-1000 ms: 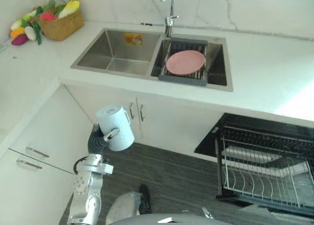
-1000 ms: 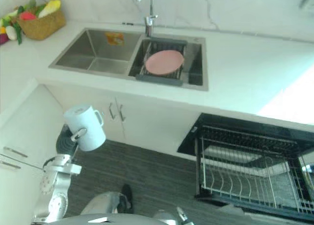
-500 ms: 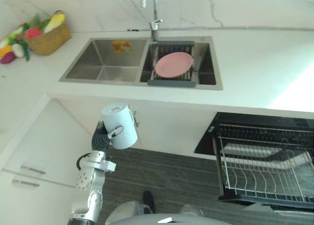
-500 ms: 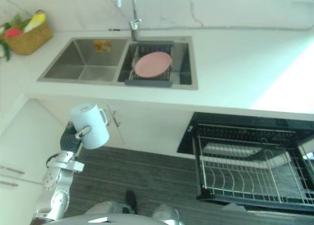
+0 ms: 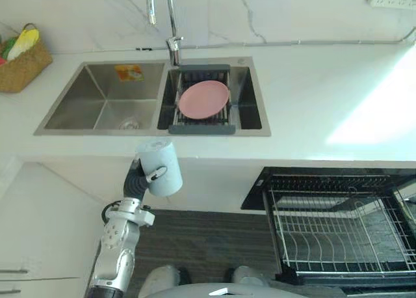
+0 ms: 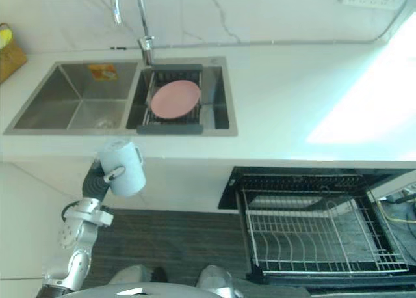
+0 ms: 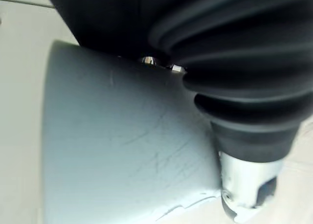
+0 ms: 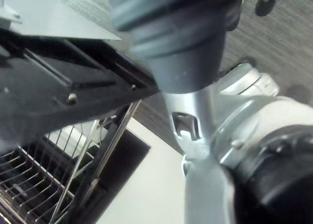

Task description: Walk over to the sink, pick up the cup, carry it to the dishwasher, place the cup inside the dishwasher, then close the dishwasher door

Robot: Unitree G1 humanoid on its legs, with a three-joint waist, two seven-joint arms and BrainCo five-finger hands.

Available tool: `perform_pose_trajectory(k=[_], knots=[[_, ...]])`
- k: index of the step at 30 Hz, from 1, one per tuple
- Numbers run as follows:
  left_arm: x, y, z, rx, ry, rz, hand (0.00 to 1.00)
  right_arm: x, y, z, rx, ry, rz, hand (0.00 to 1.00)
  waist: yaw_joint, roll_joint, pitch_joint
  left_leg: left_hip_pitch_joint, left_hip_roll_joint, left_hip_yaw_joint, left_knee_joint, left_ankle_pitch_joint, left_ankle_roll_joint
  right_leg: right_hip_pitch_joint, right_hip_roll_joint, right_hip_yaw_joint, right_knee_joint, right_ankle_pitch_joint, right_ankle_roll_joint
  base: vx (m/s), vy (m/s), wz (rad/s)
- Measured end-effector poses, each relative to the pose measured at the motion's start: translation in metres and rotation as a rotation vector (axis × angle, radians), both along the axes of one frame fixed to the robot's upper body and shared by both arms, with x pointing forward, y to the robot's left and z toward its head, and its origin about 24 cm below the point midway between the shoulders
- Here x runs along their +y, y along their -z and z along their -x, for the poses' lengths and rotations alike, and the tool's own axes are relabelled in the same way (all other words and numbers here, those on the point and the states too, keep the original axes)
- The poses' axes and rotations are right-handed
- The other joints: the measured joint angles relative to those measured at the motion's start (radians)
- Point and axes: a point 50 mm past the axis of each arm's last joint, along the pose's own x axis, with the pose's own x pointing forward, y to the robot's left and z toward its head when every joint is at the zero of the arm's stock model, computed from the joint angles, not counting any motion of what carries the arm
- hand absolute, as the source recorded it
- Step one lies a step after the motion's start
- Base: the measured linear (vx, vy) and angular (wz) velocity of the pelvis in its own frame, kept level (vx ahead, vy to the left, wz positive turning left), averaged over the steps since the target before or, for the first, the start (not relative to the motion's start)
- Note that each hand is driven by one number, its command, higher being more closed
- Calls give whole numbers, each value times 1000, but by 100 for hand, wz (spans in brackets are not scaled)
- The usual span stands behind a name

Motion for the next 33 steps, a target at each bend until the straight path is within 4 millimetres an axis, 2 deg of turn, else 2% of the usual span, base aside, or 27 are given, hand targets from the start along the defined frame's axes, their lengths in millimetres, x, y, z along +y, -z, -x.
perform_pose_trajectory(k=[1,2,3,4,6,9,13,16,20,23,26,33], knots=[[0,1,1,4,-2,1,100,-2,-1,-3,-4,-5,8,0,3,9,-3,3,4,-32,-27,17,-13,-5,2,11,0,1,3,39,62,-56],[1,3,3,9,-10,5,100,-7,-3,-7,-11,-20,21,0,15,33,-8,23,17,-82,-91,72,-31,-19,14,49,1,3,14,44,110,-80],[3,4,5,15,-23,4,100,-9,-4,-11,-23,-26,27,0,23,44,-15,54,16,-79,-147,73,-33,-34,21,87,-8,14,25,44,113,-69],[3,3,3,11,-22,1,100,-6,-4,-12,-28,-24,21,0,13,50,-19,62,15,-78,-180,73,-32,-39,21,87,-13,20,30,45,116,-35],[3,1,1,9,-9,-7,100,-2,-3,-13,-33,-20,7,0,-4,34,-14,75,4,-76,-213,91,-27,-40,13,87,-26,33,36,2,90,-1],[4,6,2,32,15,-24,100,6,-1,-4,-20,-11,-14,0,-11,15,-21,82,-1,-69,-235,98,-26,-49,8,90,-30,34,39,-20,39,-5],[5,8,2,44,21,-33,100,4,-1,-2,-33,-24,-13,0,-10,20,-25,87,7,-42,-236,90,-33,-62,16,118,-31,34,39,-1,-4,-21],[7,8,3,48,21,-45,100,-1,-3,-2,-52,-68,-10,0,-8,27,-31,81,30,-19,-178,49,-44,-62,38,150,-33,35,37,23,-36,-33],[6,8,1,47,27,-43,100,-4,-3,0,-55,-94,-6,0,-15,36,-40,86,35,-20,-187,48,-44,-63,47,157,-44,40,34,17,-25,-13],[7,8,1,50,23,-24,100,-6,-2,4,-57,-57,-12,0,-14,44,-53,105,34,-18,-232,71,-46,-41,54,151,-93,68,35,-2,2,-1],[8,8,1,55,11,-24,100,-6,-3,-1,-89,-22,-11,0,-11,48,-62,116,36,5,-262,85,-45,-32,65,170,-148,102,36,-31,16,-19],[10,0,-7,23,-26,-21,100,-7,-4,-7,-110,66,23,0,-23,43,-70,119,52,89,-270,85,-45,-12,93,234,-286,203,34,-32,7,-35]])
